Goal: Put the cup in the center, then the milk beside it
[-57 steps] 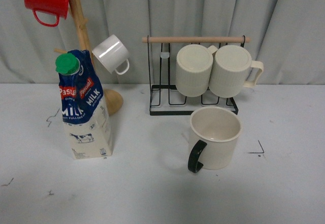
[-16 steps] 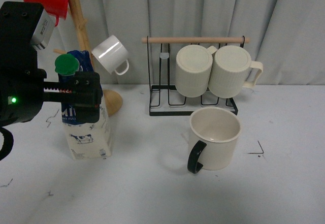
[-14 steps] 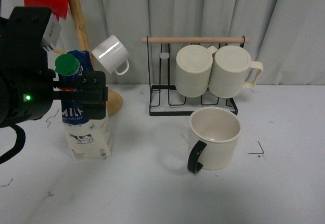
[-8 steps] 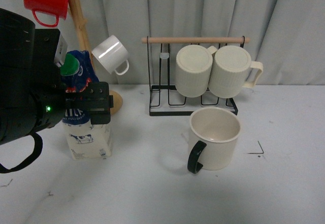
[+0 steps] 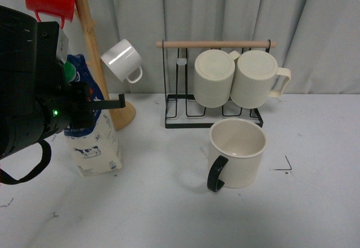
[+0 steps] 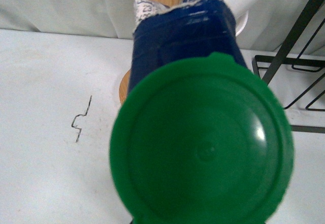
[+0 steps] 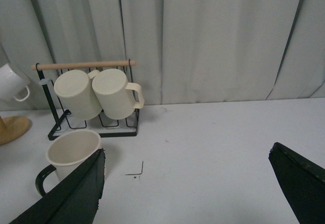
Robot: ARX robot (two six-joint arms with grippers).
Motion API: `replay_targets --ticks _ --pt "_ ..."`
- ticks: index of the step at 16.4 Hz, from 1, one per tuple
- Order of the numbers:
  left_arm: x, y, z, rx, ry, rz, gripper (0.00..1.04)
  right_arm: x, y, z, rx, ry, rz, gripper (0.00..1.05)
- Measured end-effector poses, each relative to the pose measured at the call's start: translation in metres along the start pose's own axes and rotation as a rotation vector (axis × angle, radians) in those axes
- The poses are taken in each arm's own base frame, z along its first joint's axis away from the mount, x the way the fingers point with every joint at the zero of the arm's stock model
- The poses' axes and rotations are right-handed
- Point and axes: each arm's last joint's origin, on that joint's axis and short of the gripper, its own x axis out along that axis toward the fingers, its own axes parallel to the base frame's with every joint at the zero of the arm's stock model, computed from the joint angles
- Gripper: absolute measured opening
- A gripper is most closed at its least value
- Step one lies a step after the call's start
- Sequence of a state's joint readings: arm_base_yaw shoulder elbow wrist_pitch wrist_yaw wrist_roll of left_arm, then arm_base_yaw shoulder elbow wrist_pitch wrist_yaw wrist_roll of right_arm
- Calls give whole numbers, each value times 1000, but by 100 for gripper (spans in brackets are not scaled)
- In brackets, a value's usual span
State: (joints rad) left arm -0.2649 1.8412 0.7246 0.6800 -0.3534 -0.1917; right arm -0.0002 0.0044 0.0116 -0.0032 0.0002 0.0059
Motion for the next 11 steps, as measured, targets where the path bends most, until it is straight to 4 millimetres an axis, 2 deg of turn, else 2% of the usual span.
replay_targets --ticks 1,4,6,11 --pt "-1 0 1 0 0 0 3 0 0 0 0 0 0 98" --pt "-7 -6 2 15 13 -6 3 0 0 0 0 0 0 98" --pt "-27 -35 4 3 15 -95 3 0 0 0 0 0 0 98" --pt "-35 -66 12 -2 -12 -188 3 0 0 0 0 0 0 98"
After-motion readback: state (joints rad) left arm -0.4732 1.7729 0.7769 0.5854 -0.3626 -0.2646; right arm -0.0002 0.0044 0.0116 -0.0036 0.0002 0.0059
